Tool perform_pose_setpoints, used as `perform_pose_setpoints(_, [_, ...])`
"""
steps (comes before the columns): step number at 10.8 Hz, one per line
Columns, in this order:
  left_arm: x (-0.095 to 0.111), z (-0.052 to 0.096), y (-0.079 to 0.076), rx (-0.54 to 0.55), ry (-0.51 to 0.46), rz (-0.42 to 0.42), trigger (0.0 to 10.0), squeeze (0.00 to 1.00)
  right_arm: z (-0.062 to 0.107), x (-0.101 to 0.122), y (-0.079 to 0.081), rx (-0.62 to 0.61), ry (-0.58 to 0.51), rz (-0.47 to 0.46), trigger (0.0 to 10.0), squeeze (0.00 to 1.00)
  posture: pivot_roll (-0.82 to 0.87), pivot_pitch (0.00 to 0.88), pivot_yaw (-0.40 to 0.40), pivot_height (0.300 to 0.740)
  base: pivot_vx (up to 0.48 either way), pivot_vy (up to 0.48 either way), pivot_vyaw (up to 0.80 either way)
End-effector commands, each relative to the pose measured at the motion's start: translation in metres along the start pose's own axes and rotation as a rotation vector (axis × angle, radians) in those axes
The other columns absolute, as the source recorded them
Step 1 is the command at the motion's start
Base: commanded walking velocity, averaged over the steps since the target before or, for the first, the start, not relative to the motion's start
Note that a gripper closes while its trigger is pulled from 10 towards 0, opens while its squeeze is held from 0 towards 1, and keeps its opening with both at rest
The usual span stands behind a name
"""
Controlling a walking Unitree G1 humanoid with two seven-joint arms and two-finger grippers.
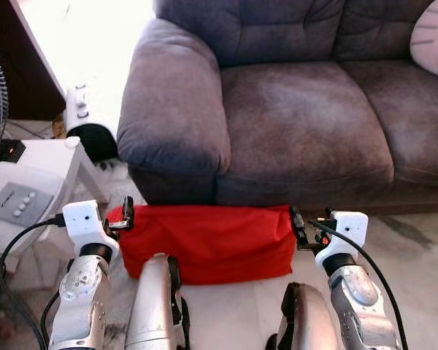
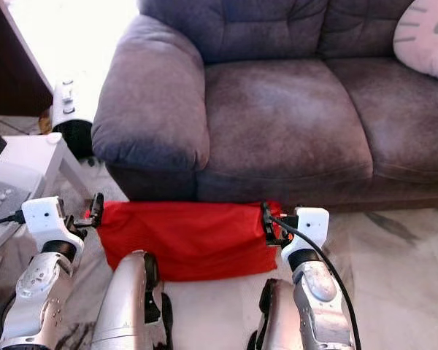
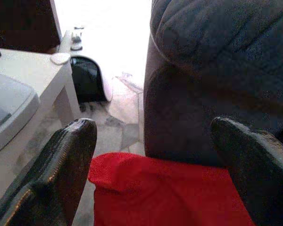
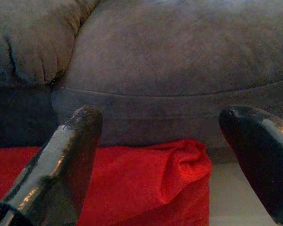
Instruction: Move the pillow to the sofa from floor
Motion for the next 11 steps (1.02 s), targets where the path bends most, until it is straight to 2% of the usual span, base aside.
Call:
perform_pose_setpoints(1, [-0.002,-0.003,-0.002,-0.015,0.027,0.011,10.0,0.00,0.003,-0.007,-0.005,-0.022,0.018,-0.007,10.0,0.00,0.12,0.223,-0.010,0.524,0.000,0.000,0.00])
perform_pose_setpoints(2, [-0.005,-0.011,-0.007,-0.031,0.060,0.018,10.0,0.00,0.002,-0.006,-0.004,-0.019,0.011,-0.016,10.0,0.00,0.12,0.224,-0.008,0.524,0.000,0.000,0.00])
perform_pose_setpoints(3, [-0.006,-0.013,-0.004,-0.008,0.063,0.021,10.0,0.00,0.001,-0.005,-0.004,-0.023,0.009,-0.015,10.0,0.00,0.11,0.224,-0.005,0.524,0.000,0.000,0.00])
perform_pose_setpoints(5, [-0.003,-0.013,-0.005,-0.014,0.062,0.018,10.0,0.00,0.002,-0.006,-0.004,-0.021,0.013,-0.010,10.0,0.00,0.11,0.224,-0.004,0.524,0.000,0.000,0.00])
perform_pose_setpoints(7, [-0.009,-0.010,-0.002,-0.002,0.088,-0.008,10.0,0.00,0.001,-0.008,-0.002,-0.003,0.022,0.037,10.0,0.00,0.11,0.217,-0.006,0.524,0.000,0.000,0.00])
perform_pose_setpoints(11, [-0.009,-0.010,0.000,0.003,0.085,-0.010,10.0,0.00,0.000,-0.009,-0.006,-0.024,0.020,0.020,10.0,0.00,0.11,0.206,-0.004,0.524,0.000,0.000,0.00])
Point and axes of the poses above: a point about 5 cm out from each wrist's last joint towards the gripper, its own z axis pointing back from the gripper into the wrist, its own x axis along the axis of the wrist's last joint, y = z × x, the point moved 5 cm from there along -z, pointing out of the wrist towards the gripper, and after that the axes turned 14 degrees about -z, right-handed, at the moved point
